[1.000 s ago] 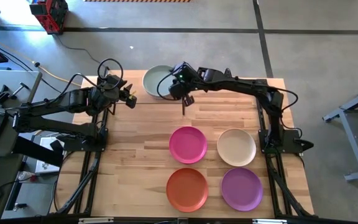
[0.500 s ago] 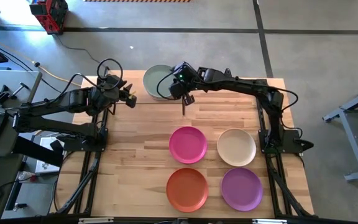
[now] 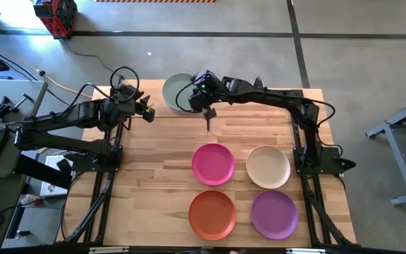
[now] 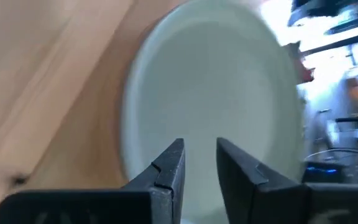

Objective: Place and stack plates onto a shelf
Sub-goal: Stack the light blue plate on top of the gray plate

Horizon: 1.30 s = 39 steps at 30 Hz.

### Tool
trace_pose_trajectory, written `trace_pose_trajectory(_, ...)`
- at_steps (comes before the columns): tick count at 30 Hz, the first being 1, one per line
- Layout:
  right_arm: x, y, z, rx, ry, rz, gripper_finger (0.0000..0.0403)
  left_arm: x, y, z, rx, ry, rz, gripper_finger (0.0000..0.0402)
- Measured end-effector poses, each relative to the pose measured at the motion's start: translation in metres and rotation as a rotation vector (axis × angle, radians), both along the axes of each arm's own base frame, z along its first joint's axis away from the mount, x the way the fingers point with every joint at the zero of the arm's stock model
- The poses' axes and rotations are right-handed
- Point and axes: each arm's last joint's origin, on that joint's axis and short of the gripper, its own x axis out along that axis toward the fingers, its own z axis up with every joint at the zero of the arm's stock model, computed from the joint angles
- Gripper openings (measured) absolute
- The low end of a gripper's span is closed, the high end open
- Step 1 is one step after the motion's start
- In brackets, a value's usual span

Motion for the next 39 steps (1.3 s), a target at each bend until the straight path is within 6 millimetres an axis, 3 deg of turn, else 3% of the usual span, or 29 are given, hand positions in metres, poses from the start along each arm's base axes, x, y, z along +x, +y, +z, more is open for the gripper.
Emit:
trace_pose_trajectory(5, -0.002, 0.000, -0.008, 0.021, 0.061, -0.019, 0.0069, 0.000, 0.000, 0.000, -0.005, -0.011, 0.005, 0.0117)
trace_pose_trajectory(17, -0.007, -0.002, 0.001, -0.118, 0.113, -0.185, 0.0069, 0.006, 0.007, -0.006, -0.054, -0.001, 0.017, 0.0117)
trace_pose_trajectory(21, -0.010, -0.001, 0.020, -0.074, 0.083, -0.257, 0.0069, 0.017, 0.019, -0.015, -0.088, 0.026, 0.070, 0.0117)
trace_pose_trajectory(29, -0.030, 0.006, 0.077, 0.083, -0.008, -0.435, 0.0069, 0.030, 0.058, -0.034, -0.151, 0.055, 0.247, 0.0117)
trace_pose_trajectory(34, -0.043, 0.011, 0.109, 0.163, -0.110, -0.525, 0.0069, 0.033, 0.086, -0.041, -0.174, 0.063, 0.244, 0.0117)
trace_pose_trajectory(39, -0.052, 0.014, 0.119, 0.208, -0.171, -0.561, 0.0069, 0.034, 0.111, -0.049, -0.202, 0.074, 0.245, 0.0117)
